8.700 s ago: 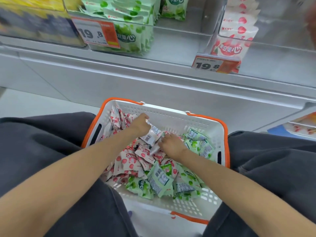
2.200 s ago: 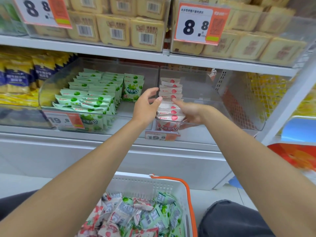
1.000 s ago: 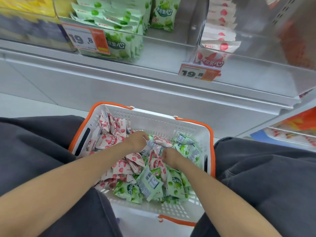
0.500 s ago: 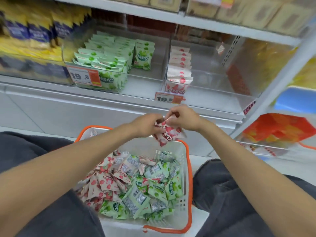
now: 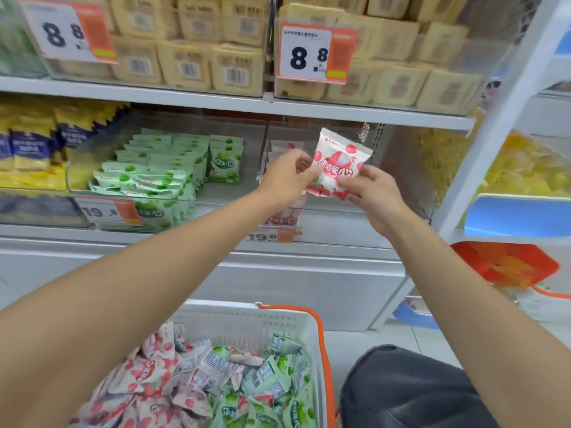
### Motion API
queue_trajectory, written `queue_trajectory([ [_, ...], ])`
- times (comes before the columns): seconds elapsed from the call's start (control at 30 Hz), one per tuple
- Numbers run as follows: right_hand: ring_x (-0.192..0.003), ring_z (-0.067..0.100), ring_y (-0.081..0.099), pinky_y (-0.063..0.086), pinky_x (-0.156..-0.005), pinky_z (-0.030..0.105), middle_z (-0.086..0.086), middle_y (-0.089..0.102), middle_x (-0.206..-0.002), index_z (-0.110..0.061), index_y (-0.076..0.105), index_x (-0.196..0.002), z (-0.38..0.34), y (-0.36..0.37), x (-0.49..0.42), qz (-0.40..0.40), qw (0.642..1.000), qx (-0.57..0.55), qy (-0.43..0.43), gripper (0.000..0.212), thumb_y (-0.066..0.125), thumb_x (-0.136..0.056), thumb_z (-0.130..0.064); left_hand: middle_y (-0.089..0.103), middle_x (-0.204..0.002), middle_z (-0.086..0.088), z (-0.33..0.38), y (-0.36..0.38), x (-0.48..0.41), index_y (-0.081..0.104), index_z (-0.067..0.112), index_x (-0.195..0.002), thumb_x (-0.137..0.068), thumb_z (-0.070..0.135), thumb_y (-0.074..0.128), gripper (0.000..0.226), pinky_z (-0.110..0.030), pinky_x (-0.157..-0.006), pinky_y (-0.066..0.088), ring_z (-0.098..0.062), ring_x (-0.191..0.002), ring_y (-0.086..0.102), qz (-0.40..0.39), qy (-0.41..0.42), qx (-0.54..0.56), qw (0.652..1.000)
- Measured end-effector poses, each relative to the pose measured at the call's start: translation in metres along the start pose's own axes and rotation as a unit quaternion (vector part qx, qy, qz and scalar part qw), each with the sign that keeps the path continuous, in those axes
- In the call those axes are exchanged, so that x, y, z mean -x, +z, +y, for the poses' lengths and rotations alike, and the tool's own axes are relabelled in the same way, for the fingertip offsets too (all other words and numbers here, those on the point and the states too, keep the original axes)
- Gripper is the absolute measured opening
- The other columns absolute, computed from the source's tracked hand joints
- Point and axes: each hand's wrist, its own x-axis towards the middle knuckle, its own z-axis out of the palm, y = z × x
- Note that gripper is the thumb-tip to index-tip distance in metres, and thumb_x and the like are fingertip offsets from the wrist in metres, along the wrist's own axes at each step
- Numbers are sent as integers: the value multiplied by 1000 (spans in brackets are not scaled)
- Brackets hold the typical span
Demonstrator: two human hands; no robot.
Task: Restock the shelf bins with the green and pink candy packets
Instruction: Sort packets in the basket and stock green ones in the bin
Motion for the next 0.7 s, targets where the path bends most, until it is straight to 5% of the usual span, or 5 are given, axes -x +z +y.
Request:
queue_trajectory([
  [0.13, -101, 27, 68, 57, -77, 34, 10, 68, -108, -6, 59, -109, 1, -10, -73, 106, 993, 51, 19, 38, 73, -76, 7, 56, -133, -13, -24, 11, -55, 50, 7, -134, -103, 36, 40, 44, -43, -102, 43, -32, -123, 52, -25, -20, -206, 978],
  [0.27, -118, 33, 58, 53, -93, 33, 24, 59, -129, 4, 56, -124, 18, 6, -140, 94, 989, 100, 48, 40, 64, -84, 7, 34, -154, -14, -61, 27, -77, 29, 9, -150, -105, 33, 28, 51, -44, -112, 32, -31, -139, 35, -136, -68, -353, 923],
  [0.4, -120, 24, 56, 42, -90, 20, 7, 60, -128, -3, 58, -126, 40, 19, -188, 90, 951, 293, 49, 37, 64, -92, -13, 22, -158, -12, -78, 34, -77, 21, 7, -151, -105, 27, 29, 51, -44, -114, 29, -25, -146, 22, -125, -29, -385, 914],
  [0.5, -122, 30, 55, 45, -100, 31, 16, 59, -131, -2, 55, -130, 71, 27, -217, 41, 949, 303, 73, 42, 64, -90, -12, 21, -159, -9, -77, 36, -74, 19, 7, -152, -106, 34, 25, 54, -42, -117, 24, -22, -147, 18, -110, -25, -383, 917],
  [0.7, -125, 30, 52, 45, -100, 34, 14, 58, -131, -1, 43, -134, 94, 34, -235, 101, 936, 333, 41, 67, 76, -81, -28, 16, -162, -5, -81, 38, -76, 16, 10, -154, -105, 37, 22, 56, -45, -121, 9, -19, -149, 12, -99, -21, -411, 906],
])
